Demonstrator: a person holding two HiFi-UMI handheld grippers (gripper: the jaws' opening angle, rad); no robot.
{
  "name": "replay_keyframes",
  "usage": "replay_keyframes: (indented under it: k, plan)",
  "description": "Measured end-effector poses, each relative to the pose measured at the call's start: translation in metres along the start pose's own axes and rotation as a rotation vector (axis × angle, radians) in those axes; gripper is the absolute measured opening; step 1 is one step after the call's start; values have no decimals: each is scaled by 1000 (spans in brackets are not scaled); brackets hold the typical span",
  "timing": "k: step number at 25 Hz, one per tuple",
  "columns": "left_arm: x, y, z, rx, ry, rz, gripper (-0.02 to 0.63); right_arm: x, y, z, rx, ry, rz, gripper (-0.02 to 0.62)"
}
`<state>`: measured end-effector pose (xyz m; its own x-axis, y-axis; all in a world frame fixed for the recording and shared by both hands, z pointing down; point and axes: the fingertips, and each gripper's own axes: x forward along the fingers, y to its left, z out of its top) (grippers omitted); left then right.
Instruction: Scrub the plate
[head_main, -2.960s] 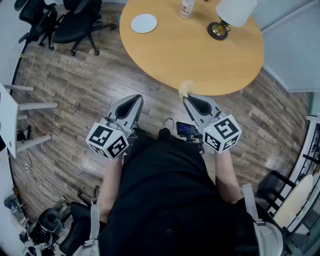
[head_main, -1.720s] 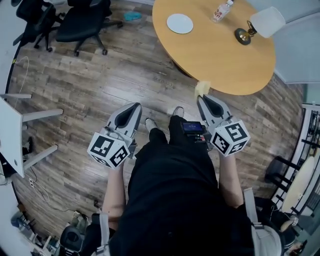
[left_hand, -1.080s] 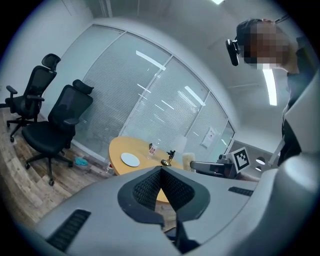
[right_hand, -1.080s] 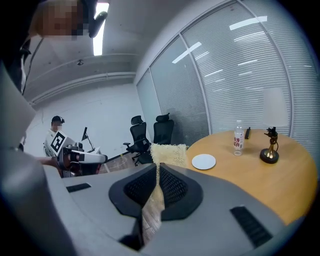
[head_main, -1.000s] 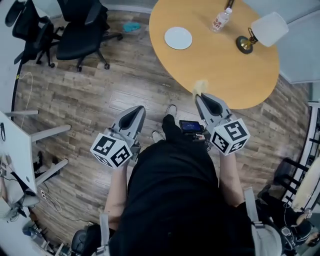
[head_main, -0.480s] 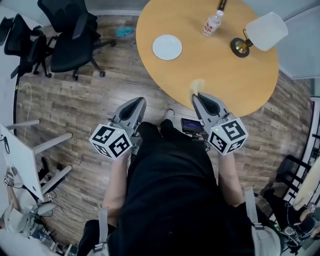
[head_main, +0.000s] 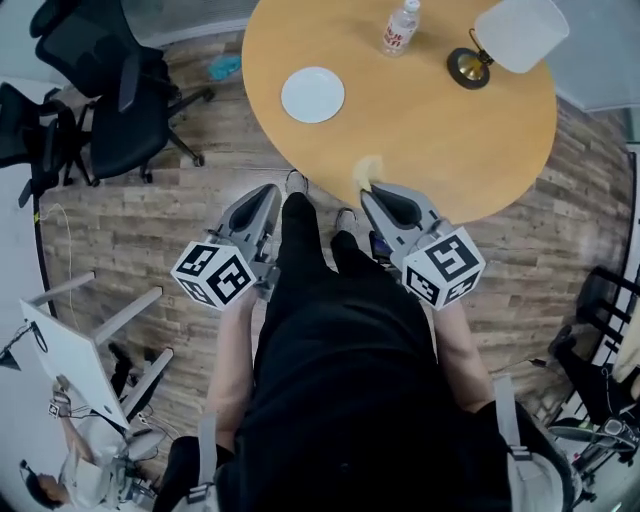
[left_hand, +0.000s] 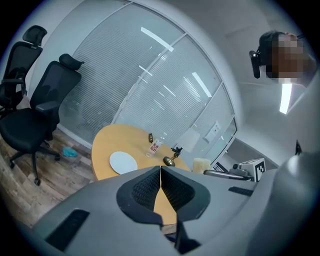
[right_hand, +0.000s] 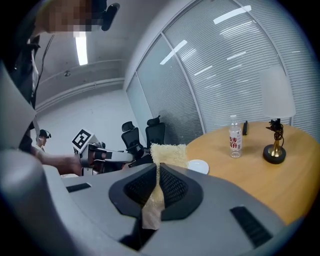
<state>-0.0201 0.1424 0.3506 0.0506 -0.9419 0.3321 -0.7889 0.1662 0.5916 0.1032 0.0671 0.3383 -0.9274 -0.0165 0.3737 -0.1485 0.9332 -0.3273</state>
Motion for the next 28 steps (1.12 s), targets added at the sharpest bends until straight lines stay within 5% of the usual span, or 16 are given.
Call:
replay_keyframes:
  k: [12,24,28]
  plan:
    - [106,91,58,-14,185,-136,23,66,-28,47,49,-21,-194,28]
    - [178,180,32,-108,396,-173,146,128,-43,58,87,8,-322,28]
    - [195,196,14,-219,446,-188,189,139,-49,56,106,24,-357,28]
